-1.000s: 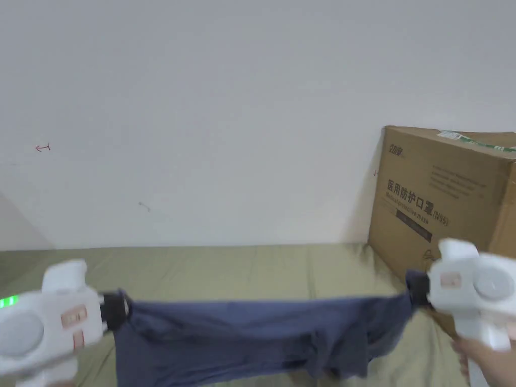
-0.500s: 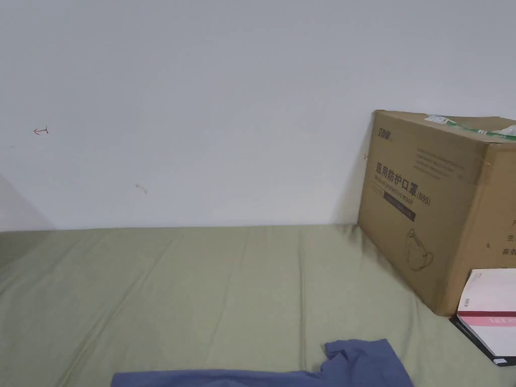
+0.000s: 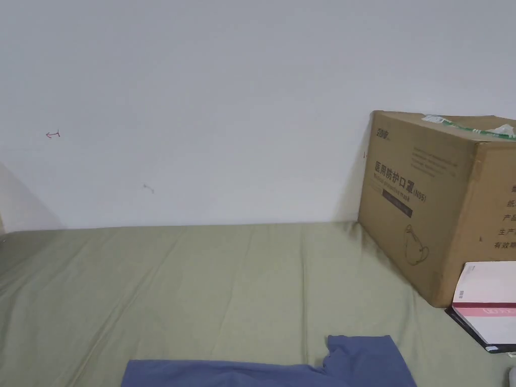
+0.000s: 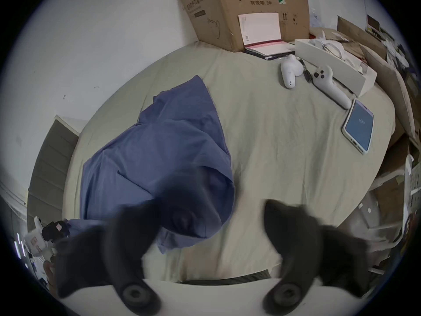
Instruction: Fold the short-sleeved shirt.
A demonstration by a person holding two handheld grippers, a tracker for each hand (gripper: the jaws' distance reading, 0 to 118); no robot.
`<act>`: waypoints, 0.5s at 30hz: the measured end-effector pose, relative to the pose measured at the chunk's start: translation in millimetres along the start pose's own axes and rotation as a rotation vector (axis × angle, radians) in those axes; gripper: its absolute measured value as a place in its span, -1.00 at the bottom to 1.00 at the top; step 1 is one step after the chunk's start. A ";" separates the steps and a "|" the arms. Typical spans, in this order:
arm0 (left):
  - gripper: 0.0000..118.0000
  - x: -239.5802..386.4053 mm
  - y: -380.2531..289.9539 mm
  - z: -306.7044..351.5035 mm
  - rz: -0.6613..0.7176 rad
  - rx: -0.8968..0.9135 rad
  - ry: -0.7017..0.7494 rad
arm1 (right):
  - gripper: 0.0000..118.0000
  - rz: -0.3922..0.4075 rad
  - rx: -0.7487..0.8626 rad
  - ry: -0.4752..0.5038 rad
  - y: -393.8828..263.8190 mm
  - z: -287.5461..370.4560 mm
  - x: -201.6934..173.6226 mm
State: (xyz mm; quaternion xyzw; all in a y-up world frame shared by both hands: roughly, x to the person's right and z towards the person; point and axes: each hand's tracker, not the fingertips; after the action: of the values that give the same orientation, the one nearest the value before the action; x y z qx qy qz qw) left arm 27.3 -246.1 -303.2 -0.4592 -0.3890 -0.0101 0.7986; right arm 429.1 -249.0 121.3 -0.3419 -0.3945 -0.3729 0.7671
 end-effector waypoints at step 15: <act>0.44 91.3 62.9 110.5 -0.192 0.646 -0.162 | 0.32 0.361 0.722 0.256 16.7 133.5 -128.8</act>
State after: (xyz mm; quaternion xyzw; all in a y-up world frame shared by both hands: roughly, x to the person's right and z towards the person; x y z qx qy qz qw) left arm 46.9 -96.6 -260.8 -0.1434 -0.4755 0.0752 0.8647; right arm 343.5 -92.6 67.4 -0.0659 -0.3351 -0.1097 0.9334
